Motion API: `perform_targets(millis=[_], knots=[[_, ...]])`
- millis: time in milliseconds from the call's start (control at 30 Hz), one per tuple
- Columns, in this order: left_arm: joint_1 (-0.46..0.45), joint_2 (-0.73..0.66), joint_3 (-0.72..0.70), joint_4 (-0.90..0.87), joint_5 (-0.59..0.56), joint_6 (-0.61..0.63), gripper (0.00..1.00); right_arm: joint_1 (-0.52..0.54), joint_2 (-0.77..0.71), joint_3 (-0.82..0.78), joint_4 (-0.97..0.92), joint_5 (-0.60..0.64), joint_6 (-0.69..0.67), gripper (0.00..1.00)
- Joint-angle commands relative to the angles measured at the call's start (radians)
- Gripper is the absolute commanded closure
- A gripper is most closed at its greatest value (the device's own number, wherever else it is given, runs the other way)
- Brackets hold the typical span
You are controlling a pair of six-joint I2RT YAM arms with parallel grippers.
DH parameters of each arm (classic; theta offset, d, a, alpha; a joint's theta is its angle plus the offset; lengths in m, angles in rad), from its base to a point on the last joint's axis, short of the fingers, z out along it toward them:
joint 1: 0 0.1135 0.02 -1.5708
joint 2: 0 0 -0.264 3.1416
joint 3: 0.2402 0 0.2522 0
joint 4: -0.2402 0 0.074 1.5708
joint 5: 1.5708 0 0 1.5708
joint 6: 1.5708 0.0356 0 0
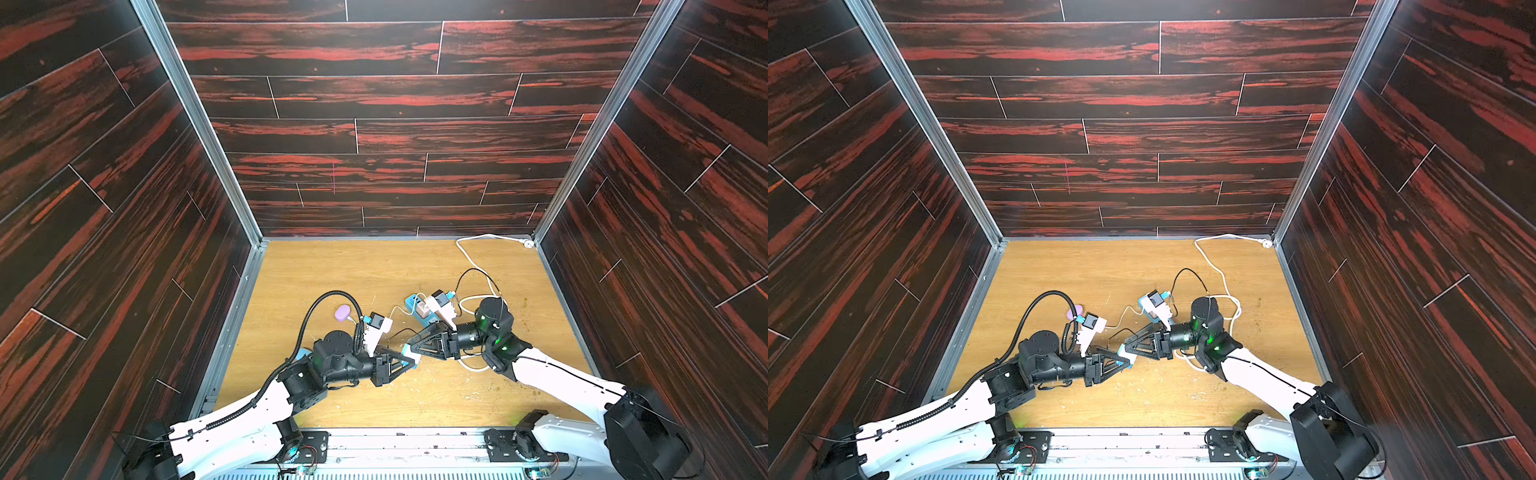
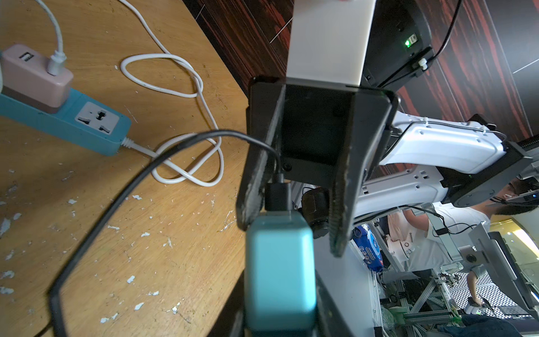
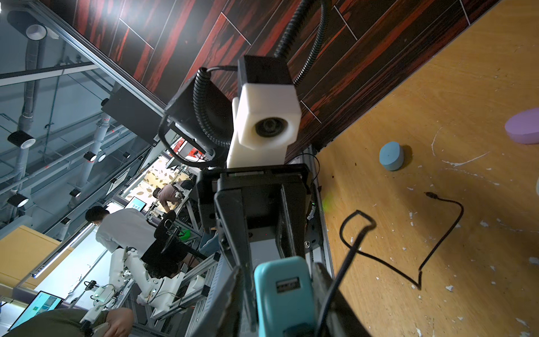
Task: Charge the bluetooth headset
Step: Pick up the plug from the center of the board.
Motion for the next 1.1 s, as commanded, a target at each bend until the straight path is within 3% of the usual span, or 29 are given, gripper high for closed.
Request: perform_targets(millis=[0,200,633,733,800,900,1067], knots=[[0.01,-0.026,-0.01,0.027,-0.026,0.004,0.87,0.027,-0.003,-0.008,0.011,-0.086,0.002,0.56],[0.012,-0.027,-0.008,0.023,-0.024,0.003,0.87,0.054,-0.013,0.002,-0.07,-0.088,-0.057,0.54],[0.015,-0.019,-0.009,0.018,-0.013,0.001,0.86,0.055,-0.027,0.01,-0.059,-0.08,-0.057,0.87],[0.016,-0.026,-0.005,-0.007,-0.03,0.007,0.8,0.054,-0.035,0.013,-0.081,-0.068,-0.067,0.9],[0.016,-0.038,-0.002,-0.036,-0.051,0.014,0.66,0.054,-0.041,0.024,-0.15,-0.038,-0.11,0.9],[0.019,-0.063,0.002,-0.091,-0.084,0.029,0.55,0.046,-0.052,0.045,-0.267,0.013,-0.167,0.91],[0.023,-0.151,-0.014,-0.19,-0.153,0.045,0.5,0.005,-0.068,0.059,-0.338,0.07,-0.181,0.92]])
